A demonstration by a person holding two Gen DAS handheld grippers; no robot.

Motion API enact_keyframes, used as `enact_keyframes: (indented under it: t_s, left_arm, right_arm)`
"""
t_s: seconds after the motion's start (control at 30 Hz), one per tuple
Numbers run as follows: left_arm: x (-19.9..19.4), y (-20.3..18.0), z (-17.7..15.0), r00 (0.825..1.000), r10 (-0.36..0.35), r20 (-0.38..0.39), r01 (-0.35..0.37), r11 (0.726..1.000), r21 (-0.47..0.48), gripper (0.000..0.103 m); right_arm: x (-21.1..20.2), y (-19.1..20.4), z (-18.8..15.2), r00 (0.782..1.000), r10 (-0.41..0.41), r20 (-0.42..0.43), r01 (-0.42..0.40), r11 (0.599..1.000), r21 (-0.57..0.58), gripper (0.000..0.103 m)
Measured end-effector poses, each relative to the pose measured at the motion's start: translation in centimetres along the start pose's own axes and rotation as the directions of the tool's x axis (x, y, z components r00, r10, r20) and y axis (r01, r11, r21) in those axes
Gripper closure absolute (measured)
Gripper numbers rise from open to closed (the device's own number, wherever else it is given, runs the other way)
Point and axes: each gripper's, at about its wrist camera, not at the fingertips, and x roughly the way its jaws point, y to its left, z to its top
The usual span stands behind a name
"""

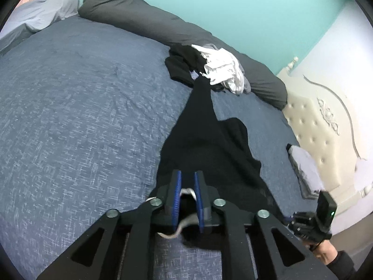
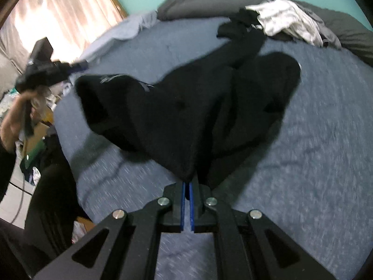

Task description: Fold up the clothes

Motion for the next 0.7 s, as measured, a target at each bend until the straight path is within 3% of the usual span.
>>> enact_keyframes:
  t_s: [0.1, 0.27, 0.33, 0.4, 0.5, 0.7]
  left_arm:
    - [1.0, 0.1, -0.2, 1.0, 0.006, -0.025, -0.006, 1.0, 0.002, 0.083]
    - [2.6, 0.2, -0.5, 0.998, 0.017, -0.066, -0.017, 1.0, 0.007, 0.083]
    - [3.2, 0.3, -0.7, 0.996, 0.021, -0.083, -0.021, 1.0, 0.008, 0.083]
    - [3.9, 0.4, -0.9, 0.995, 0.025, -0.102, -0.024, 1.0, 0.008, 0.078]
    - [5.7, 1.0, -1.7, 0.988, 0.019, -0.152, -0.022, 0.999, -0.024, 0.063]
    - [9.2, 2.1, -3.3, 0.968, 0.001, -0.25, -0.023, 0.996, -0.086, 0.063]
  right_arm:
    - [-0.3, -0.8, -0.3, 0.999, -0.003, -0.032, 0.003, 1.0, 0.01, 0.097]
    - [-3.7, -1.7, 1.2, 0.999, 0.004, 0.05, -0.008, 0.997, 0.074, 0.096]
    - [-4.6, -1.7, 2.0, 0.996, 0.0, 0.086, -0.007, 0.997, 0.082, 0.091]
    - [-5.1, -1.9, 2.8, 0.995, -0.01, 0.101, 0.001, 0.996, 0.094, 0.073]
    - [-4.8, -1.7, 3.5, 0.995, -0.012, 0.102, 0.002, 0.996, 0.094, 0.072]
    - [-4.4, -2.0, 3.8, 0.995, -0.004, 0.1, -0.006, 0.995, 0.099, 0.072]
